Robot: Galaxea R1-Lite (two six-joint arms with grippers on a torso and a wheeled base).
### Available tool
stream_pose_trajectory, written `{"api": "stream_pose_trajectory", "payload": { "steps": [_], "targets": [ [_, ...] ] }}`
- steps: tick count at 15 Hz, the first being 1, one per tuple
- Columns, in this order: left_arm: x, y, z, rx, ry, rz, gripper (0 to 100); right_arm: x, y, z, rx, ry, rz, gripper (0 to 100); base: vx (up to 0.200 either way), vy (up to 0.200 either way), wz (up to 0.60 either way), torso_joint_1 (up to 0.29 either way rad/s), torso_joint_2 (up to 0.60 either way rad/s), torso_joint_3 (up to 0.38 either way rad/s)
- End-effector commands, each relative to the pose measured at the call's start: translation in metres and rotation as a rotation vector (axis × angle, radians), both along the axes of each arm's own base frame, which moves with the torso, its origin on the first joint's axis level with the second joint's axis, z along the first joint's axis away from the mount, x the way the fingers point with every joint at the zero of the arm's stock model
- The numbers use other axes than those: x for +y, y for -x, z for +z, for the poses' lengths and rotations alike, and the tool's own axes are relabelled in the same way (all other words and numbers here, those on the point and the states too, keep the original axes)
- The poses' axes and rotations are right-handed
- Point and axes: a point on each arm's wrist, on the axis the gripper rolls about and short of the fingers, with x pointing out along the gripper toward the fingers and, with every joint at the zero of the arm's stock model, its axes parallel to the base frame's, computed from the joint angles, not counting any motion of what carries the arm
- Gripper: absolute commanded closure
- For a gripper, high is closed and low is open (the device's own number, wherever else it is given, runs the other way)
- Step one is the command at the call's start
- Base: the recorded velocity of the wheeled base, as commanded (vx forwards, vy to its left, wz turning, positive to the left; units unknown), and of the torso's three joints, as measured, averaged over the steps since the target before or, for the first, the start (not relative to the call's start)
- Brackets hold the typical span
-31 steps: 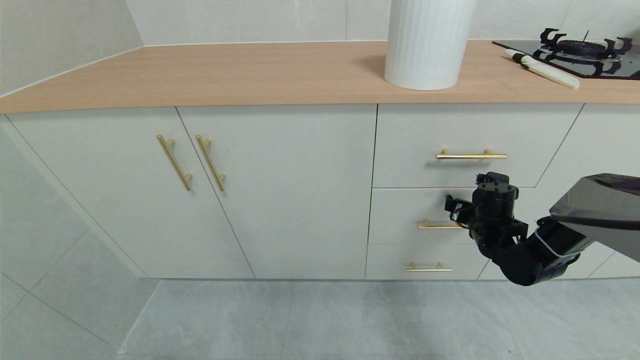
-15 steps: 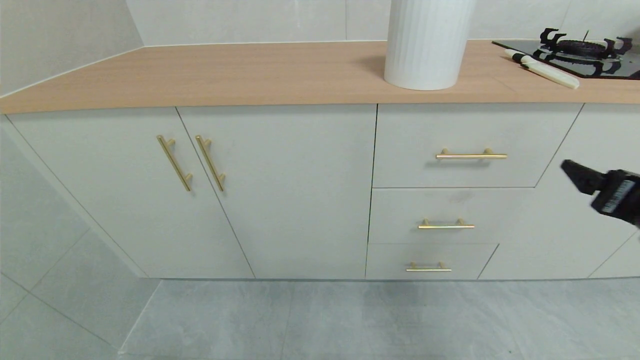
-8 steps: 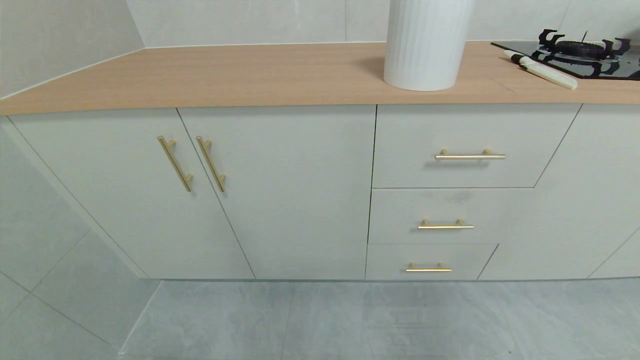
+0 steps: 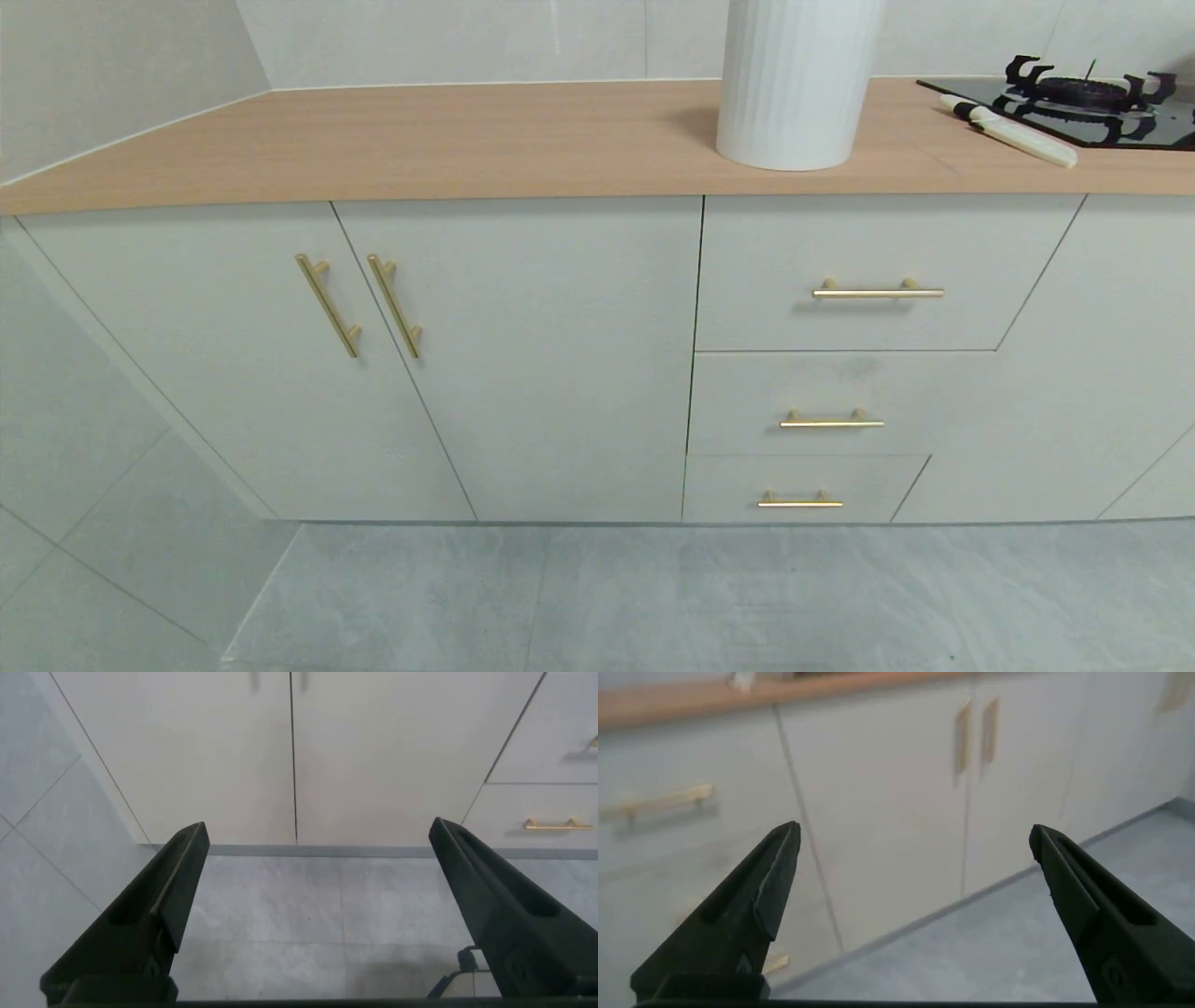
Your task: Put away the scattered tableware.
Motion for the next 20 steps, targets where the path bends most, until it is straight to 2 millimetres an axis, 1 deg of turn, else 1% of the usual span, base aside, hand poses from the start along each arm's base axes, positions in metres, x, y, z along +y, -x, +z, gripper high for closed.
{"api": "stream_pose_trajectory", "payload": {
  "steps": [1,4,8,9,10,11,18,20],
  "targets": [
    [0.0,0.0,0.0,0.001,0.0,0.001,0,0.003,-0.024,-0.047,0.054,0.014,0.123,0,0.0,0.0,0.0,0.0,0.0,0.0],
    [0.0,0.0,0.0,0.001,0.0,0.001,0,0.005,-0.026,-0.061,0.192,0.019,0.256,0,0.0,0.0,0.0,0.0,0.0,0.0],
    [0.0,0.0,0.0,0.002,-0.005,0.001,0,0.006,-0.026,-0.06,0.186,0.017,0.271,0,0.0,0.0,0.0,0.0,0.0,0.0],
    [0.0,0.0,0.0,0.002,-0.005,0.001,0,0.007,-0.026,-0.061,0.19,0.02,0.311,0,0.0,0.0,0.0,0.0,0.0,0.0],
    [0.0,0.0,0.0,0.002,-0.002,0.001,0,0.008,-0.027,-0.063,0.217,0.029,0.388,0,0.0,0.0,0.0,0.0,0.0,0.0],
    [0.0,0.0,0.0,0.001,0.0,0.001,0,0.009,-0.027,-0.064,0.232,0.033,0.407,0,0.0,0.0,0.0,0.0,0.0,0.0],
    [0.0,0.0,0.0,0.001,0.0,0.001,0,0.009,-0.027,-0.064,0.231,0.047,0.409,0,0.0,0.0,0.0,0.0,0.0,0.0],
    [0.0,0.0,0.0,0.001,0.0,0.001,0,0.009,-0.027,-0.064,0.231,0.047,0.409,0,0.2,0.0,0.0,0.002,0.0,0.002]
  ]
}}
